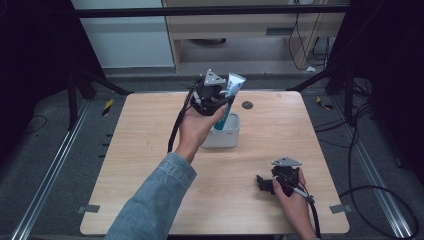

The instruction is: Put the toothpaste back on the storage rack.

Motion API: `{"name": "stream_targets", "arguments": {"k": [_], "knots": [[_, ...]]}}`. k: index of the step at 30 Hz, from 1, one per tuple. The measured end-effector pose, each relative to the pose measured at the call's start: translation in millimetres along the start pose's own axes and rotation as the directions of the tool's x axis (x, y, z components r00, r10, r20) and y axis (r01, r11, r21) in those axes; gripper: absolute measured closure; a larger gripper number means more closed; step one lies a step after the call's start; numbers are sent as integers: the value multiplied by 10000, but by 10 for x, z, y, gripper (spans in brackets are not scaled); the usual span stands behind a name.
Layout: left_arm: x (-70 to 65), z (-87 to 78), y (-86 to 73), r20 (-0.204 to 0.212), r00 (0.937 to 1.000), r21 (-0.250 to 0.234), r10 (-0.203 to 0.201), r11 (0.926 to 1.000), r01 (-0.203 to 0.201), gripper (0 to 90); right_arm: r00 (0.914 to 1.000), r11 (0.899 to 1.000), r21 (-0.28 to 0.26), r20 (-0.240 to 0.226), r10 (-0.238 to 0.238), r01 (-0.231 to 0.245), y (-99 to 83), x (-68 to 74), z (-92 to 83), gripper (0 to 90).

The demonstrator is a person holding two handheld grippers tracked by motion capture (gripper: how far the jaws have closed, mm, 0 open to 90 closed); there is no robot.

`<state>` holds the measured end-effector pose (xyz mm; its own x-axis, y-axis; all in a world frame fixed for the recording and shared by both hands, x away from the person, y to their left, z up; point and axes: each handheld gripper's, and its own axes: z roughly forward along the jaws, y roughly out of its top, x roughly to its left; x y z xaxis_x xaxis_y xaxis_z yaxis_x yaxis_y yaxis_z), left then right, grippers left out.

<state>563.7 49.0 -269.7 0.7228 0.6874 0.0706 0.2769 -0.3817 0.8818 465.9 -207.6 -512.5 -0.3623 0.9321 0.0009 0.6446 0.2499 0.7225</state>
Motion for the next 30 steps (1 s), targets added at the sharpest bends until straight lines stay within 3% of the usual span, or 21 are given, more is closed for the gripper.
{"name": "stream_targets", "arguments": {"k": [4,8,12,15,23,30], "knots": [[40,23,74,-184,9998,-309,101,9995,-107,777,10000,10000,-16,-2,4,-4,-1,0,2,3],[119,87,98,21,9998,-438,-190,9989,191,777,10000,10000,-24,22,-32,32,-1,-2,4,3],[173,110,66,-84,9994,-572,-334,9978,329,778,10000,10000,-20,29,-66,66,-2,-4,4,3],[161,127,32,-229,9997,-647,2,9979,-16,778,10000,10000,-13,12,-37,37,-1,-2,2,4],[185,264,-38,-318,9995,-734,41,9973,-64,778,10000,10000,-4,7,-15,15,-1,0,1,3],[217,334,-63,-150,9995,-943,-278,9952,263,778,10000,10000,-8,3,-12,12,-1,-1,2,3]]}}
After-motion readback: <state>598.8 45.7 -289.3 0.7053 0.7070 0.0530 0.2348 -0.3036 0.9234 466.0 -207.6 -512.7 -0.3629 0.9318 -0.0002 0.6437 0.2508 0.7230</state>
